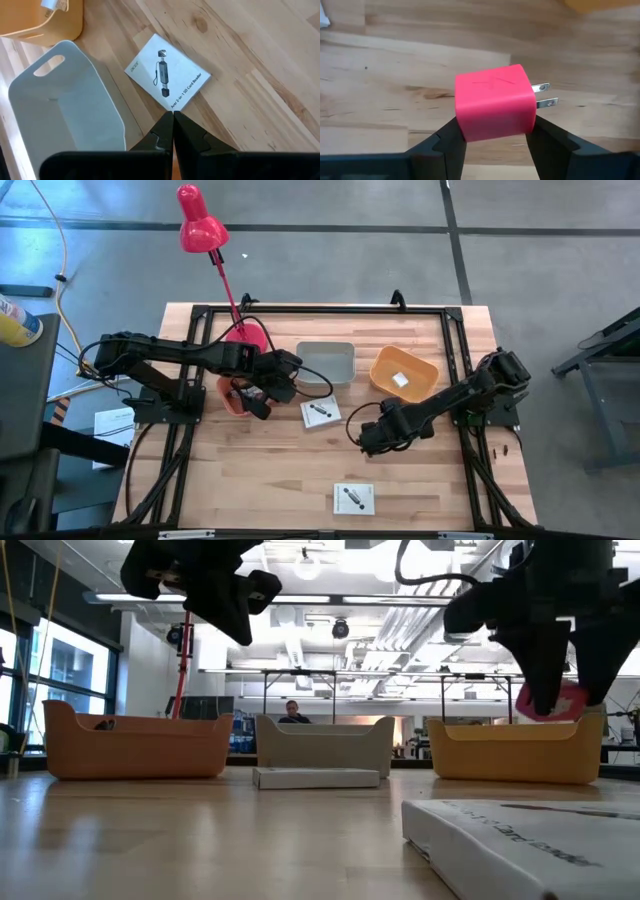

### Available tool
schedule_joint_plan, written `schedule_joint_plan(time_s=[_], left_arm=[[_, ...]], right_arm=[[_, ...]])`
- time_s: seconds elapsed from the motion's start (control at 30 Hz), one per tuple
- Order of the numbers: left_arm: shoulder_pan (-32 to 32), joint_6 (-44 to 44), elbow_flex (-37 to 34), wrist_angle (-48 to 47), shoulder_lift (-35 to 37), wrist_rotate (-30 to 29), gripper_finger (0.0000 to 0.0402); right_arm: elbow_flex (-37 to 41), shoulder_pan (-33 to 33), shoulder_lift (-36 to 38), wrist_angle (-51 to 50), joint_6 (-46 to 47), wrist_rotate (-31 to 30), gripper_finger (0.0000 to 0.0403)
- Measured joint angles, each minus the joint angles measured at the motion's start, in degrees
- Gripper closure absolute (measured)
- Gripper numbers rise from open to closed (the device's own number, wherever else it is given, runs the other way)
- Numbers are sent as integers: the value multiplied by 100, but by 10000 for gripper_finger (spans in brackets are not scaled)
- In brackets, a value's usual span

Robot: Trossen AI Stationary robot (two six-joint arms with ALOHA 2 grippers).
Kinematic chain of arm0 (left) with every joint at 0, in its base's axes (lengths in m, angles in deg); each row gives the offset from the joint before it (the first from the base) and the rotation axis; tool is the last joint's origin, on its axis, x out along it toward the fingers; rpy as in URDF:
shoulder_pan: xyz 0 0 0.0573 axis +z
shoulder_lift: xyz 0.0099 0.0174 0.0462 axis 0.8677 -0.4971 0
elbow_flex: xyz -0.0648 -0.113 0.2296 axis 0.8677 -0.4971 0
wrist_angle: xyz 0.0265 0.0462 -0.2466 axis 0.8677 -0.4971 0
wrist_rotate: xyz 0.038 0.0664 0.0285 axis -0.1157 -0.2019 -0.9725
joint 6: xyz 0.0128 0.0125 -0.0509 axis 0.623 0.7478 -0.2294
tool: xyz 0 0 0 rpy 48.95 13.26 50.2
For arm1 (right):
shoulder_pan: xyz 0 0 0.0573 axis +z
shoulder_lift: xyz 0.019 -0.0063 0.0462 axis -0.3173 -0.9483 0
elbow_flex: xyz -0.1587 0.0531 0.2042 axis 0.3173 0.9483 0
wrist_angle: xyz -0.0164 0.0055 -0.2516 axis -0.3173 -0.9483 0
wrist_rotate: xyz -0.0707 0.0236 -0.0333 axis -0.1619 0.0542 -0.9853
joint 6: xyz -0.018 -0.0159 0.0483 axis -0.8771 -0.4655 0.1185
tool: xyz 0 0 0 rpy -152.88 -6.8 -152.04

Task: Pick and place items into bin
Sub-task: Put the pink charger adapter into the orange bin

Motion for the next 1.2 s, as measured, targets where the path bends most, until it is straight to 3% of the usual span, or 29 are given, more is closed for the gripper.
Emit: schedule_joint_plan(time_s=[0.43,0.87,1.2], left_arm=[[0,-44,0,22,0,0,401],[0,-44,0,-43,0,0,401],[0,-42,0,-352,0,0,401]], right_arm=[[-582,-699,2,-1538,-310,-527,229],[-582,-2182,2,-1806,-1162,-1158,229],[-443,-2909,9,-1654,-1775,-1143,229]])
